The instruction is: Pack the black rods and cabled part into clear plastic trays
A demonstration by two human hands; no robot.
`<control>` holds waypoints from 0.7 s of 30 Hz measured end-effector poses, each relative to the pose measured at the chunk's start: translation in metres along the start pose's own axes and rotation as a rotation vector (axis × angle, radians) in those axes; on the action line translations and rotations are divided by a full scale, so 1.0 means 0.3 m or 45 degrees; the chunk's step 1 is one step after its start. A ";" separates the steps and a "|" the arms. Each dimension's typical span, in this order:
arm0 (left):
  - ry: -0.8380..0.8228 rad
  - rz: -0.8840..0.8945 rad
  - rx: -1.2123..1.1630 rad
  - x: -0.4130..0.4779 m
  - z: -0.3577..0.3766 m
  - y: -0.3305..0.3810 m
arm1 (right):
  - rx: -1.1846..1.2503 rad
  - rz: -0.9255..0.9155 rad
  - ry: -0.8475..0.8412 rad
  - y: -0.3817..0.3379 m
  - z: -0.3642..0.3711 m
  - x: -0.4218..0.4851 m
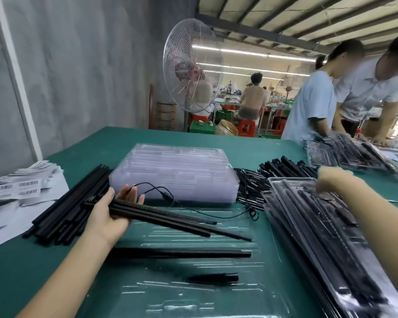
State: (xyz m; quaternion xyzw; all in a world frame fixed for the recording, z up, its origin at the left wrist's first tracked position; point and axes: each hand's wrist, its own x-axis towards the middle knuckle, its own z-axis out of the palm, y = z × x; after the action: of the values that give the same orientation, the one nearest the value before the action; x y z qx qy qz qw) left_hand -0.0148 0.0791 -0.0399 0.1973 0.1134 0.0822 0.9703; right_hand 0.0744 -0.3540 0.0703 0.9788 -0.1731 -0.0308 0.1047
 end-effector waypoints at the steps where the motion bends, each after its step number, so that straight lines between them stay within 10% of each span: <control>1: 0.007 0.012 0.005 -0.004 0.012 0.000 | 0.002 -0.051 0.057 -0.054 -0.031 -0.031; 8: 0.035 0.096 -0.011 -0.046 0.026 -0.016 | 0.462 -1.014 -0.705 -0.480 -0.133 -0.464; 21: -0.085 -0.110 0.908 -0.171 -0.206 0.167 | 1.144 -1.106 -0.422 -0.500 0.220 -0.543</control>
State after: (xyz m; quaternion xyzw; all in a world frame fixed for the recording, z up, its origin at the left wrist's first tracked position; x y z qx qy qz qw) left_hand -0.0853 0.1365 -0.0656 0.5212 0.1113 -0.0101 0.8461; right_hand -0.0351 -0.1729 -0.0226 0.8904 0.2287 -0.1457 -0.3656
